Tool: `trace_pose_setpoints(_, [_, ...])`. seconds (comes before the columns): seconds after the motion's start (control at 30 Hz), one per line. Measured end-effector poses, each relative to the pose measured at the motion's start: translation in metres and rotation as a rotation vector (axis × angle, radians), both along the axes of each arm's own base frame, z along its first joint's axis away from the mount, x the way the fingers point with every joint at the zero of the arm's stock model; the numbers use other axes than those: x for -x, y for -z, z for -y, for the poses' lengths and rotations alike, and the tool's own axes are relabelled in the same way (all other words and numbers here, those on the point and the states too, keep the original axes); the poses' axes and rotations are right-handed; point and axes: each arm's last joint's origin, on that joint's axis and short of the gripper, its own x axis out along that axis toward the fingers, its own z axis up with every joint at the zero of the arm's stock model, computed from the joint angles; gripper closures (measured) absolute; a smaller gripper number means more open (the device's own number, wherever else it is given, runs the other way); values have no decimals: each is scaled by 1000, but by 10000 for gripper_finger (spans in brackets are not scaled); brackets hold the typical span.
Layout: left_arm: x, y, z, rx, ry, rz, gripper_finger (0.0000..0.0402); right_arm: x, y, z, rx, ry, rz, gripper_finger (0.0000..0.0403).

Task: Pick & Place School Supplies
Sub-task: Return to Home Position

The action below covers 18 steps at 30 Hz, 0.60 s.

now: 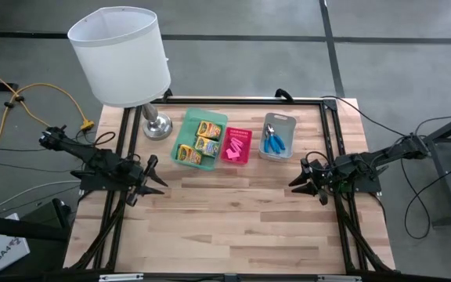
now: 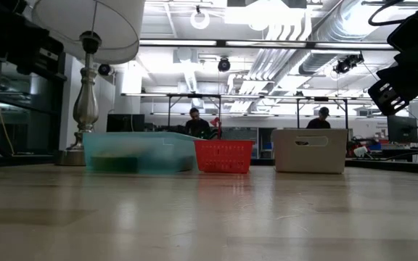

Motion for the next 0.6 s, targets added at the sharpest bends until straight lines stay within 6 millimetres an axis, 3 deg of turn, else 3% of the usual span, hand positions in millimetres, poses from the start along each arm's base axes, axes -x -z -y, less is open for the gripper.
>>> trace_pose_setpoints(0.23, [-3, 16, 2, 6, -1, 7, 280, 0, 0, 0, 0, 0, 0, 292])
trace_pose_setpoints(0.6, [-5, 22, 2, 28, -1, 29, 280, 0, 0, 0, 0, 0, 1, 292])
